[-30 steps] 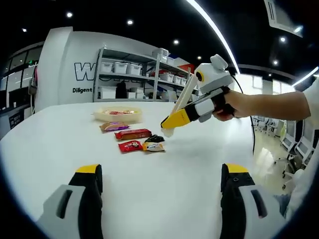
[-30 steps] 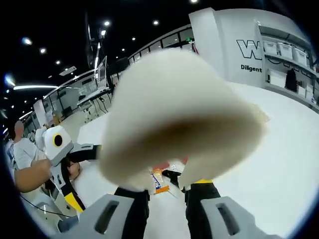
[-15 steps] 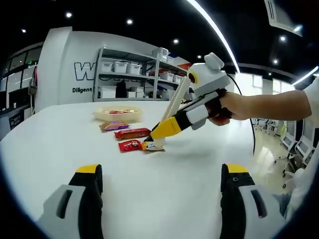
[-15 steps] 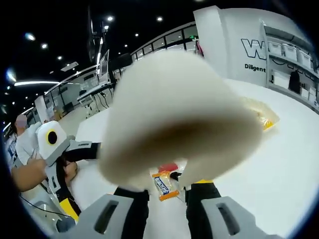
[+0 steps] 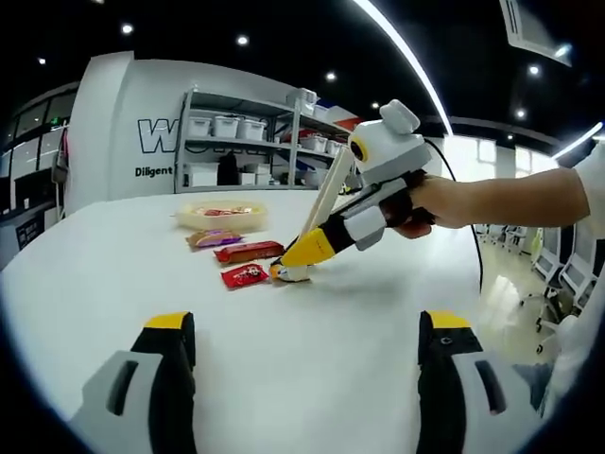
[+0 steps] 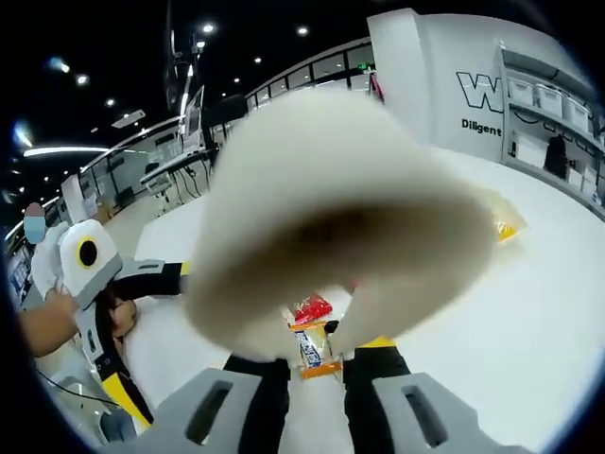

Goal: Place the target food into the container with the food tongs after gripping and lifting it, then release it inside without dropping or visibly crushing the food.

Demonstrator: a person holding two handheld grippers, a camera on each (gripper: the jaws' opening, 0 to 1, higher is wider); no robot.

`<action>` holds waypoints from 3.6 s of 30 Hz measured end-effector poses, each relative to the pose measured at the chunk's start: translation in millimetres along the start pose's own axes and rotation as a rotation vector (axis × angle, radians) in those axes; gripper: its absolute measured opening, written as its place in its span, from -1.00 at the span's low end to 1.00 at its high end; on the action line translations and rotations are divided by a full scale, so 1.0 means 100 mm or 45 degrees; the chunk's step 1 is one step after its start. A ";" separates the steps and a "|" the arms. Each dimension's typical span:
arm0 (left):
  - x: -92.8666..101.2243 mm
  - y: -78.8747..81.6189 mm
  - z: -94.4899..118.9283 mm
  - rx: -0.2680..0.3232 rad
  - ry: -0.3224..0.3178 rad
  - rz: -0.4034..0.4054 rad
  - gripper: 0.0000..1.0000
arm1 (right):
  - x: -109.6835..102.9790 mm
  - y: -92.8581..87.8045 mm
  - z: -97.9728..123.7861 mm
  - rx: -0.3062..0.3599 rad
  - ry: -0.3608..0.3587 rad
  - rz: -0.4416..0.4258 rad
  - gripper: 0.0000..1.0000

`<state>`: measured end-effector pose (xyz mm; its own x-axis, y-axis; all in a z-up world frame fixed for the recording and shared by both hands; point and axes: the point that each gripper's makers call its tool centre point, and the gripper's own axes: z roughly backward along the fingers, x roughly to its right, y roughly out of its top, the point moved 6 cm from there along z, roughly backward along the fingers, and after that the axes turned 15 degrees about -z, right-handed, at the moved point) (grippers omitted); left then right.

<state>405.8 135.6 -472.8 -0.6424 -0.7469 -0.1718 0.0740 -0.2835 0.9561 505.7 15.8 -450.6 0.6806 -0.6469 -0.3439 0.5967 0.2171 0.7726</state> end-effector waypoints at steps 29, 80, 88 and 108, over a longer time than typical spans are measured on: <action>0.00 0.02 0.01 0.031 0.009 -0.006 0.93 | 0.66 0.30 0.63 0.063 -0.131 0.004 -0.64; 0.02 0.02 0.02 0.039 -0.015 0.020 0.95 | 0.93 0.98 0.48 0.205 -0.149 -0.060 -0.73; 0.02 0.04 0.03 0.054 -0.016 0.036 0.95 | 1.05 1.12 0.33 0.202 -0.165 -0.056 -0.73; 0.03 0.05 0.03 0.081 -0.046 0.057 0.94 | 1.23 1.32 -0.07 0.231 -0.222 -0.021 -0.71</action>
<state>402.2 133.6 -467.9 -0.6665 -0.7356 -0.1213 0.0553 -0.2110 0.9759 671.3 -29.8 -394.4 0.5786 -0.7689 -0.2721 0.5103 0.0810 0.8562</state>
